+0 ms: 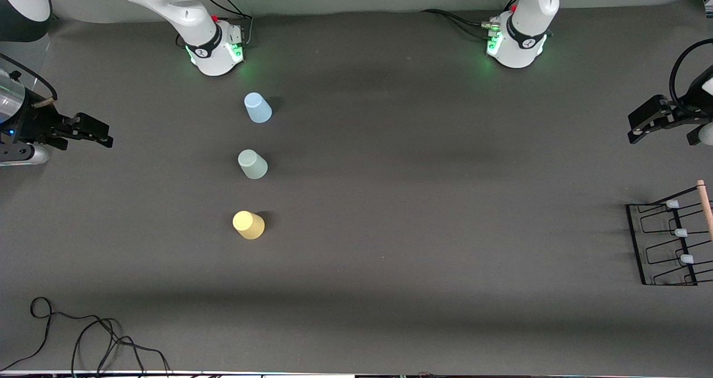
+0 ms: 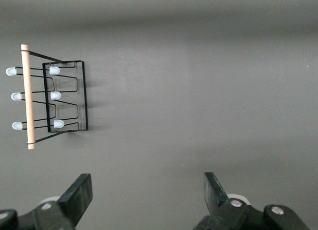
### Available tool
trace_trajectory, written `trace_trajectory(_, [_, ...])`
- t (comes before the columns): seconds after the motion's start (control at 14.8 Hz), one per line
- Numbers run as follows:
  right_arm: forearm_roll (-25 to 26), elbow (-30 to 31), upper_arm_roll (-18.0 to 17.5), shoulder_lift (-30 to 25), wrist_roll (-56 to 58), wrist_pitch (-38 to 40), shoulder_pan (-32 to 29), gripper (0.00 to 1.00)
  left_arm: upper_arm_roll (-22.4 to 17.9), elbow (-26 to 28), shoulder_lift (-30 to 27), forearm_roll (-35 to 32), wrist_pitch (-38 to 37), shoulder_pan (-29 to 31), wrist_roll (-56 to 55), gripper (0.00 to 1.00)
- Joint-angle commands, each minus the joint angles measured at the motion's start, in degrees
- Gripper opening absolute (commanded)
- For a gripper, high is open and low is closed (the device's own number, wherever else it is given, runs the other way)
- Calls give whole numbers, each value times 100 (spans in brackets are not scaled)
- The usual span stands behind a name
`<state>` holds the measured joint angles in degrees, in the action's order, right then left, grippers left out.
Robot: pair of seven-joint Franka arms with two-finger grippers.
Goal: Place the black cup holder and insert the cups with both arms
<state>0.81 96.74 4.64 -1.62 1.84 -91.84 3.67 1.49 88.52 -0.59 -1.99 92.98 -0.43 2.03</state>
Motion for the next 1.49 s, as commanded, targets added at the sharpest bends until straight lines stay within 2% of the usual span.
trace_trajectory(0.0, [-64, 29, 10, -93, -17, 43, 11, 100, -17, 60, -46, -100, 36, -27, 26, 100])
trace_trajectory(0.61, [-64, 38, 1, -93, -8, 43, 11, 100, -17, 60, -2, -100, -8, -27, 26, 100])
trace_trajectory(0.88, [-64, 29, 1, -93, -8, 43, 11, 100, -78, -88, 287, -118, 27, 51, 61, 99])
trace_trajectory(1.08, [-64, 20, 1, -84, -8, 26, 3, 100, -88, -456, 874, -127, 89, 551, 534, 99])
trace_trajectory(1.42, [-64, 38, 10, -137, -17, 52, 11, 100, -88, -1809, 2552, -100, 115, 1728, 1878, 99])
